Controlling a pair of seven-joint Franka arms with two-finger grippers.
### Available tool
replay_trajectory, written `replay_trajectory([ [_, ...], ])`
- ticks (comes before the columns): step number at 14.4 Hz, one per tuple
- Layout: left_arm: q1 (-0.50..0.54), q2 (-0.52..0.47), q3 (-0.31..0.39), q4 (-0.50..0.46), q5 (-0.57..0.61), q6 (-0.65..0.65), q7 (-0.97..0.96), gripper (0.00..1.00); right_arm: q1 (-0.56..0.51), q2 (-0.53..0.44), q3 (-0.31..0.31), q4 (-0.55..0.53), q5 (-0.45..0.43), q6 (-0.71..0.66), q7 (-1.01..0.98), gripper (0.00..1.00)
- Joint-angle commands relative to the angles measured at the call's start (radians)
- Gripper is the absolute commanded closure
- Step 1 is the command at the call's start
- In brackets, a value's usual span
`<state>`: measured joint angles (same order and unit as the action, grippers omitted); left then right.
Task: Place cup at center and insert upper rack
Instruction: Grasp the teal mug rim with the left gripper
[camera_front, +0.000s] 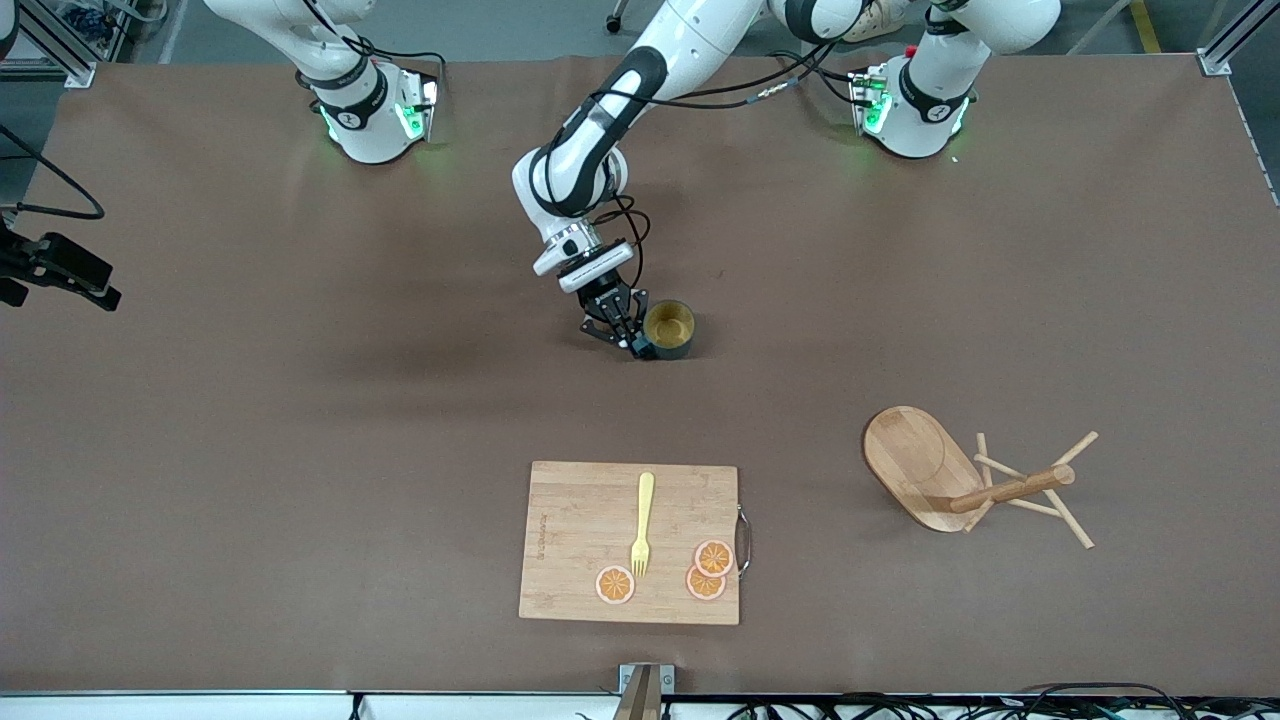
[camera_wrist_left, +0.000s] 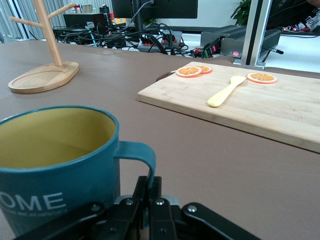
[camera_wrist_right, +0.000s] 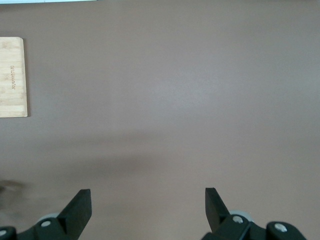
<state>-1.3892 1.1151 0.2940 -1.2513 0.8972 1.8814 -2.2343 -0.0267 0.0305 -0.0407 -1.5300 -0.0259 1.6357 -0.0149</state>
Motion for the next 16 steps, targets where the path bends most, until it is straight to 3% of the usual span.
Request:
replay_trajectory([
  [1,0.004,-0.015,0.001,0.012,-0.001,0.015,0.008,1.00,0.007,-0.021,-0.004,-0.019,-0.020,0.003,-0.010,0.00],
  [10,0.042,-0.234,0.005,0.012,-0.147,-0.002,0.102,1.00,0.008,-0.021,-0.004,-0.019,-0.019,0.004,-0.010,0.00],
  [16,0.140,-0.434,0.002,-0.004,-0.386,-0.001,0.231,1.00,0.008,-0.021,-0.004,-0.019,-0.019,0.006,-0.010,0.00],
])
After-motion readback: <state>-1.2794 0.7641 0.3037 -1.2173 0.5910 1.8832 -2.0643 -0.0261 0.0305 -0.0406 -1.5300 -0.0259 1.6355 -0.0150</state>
